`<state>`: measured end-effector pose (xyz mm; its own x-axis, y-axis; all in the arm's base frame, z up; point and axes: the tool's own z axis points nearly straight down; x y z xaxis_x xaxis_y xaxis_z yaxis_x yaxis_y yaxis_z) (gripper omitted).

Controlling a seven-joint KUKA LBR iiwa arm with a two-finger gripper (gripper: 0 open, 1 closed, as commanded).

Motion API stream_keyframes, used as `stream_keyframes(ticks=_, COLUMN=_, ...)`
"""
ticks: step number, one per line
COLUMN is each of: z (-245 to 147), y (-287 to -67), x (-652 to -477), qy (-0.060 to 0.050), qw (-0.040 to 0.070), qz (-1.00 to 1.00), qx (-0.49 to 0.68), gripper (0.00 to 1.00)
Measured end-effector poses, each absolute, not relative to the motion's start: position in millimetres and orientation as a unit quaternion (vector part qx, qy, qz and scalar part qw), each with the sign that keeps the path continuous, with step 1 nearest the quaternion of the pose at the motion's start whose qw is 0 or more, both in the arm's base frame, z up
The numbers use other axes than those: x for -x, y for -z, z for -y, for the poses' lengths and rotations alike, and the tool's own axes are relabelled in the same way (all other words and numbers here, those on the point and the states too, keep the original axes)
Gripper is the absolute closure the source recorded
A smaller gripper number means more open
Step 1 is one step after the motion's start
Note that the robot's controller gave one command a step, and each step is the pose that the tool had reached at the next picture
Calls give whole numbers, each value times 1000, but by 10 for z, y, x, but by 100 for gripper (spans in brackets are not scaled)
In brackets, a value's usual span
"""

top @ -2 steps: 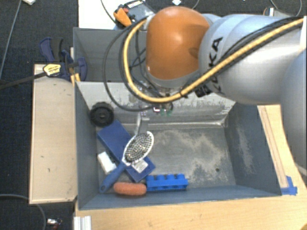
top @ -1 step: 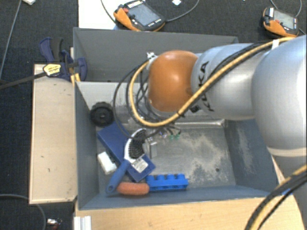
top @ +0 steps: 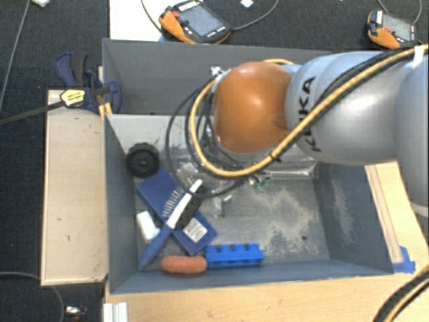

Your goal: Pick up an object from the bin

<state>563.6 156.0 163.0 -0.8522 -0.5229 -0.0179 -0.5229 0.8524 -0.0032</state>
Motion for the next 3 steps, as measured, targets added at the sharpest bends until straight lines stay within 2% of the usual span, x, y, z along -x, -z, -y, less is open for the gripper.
stream_keyframes(ticks=1, z=-2131, y=-998, x=-5431, qy=0, qw=0, qz=-916, qx=402, gripper=0)
stream_keyframes(ticks=2, z=-1653, y=-740, x=-5723, qy=1, qw=11, qz=-860, qx=511, gripper=0)
stream_keyframes(ticks=3, z=-2523, y=-751, x=-5633, qy=1, qw=6, qz=-829, qx=560, gripper=100)
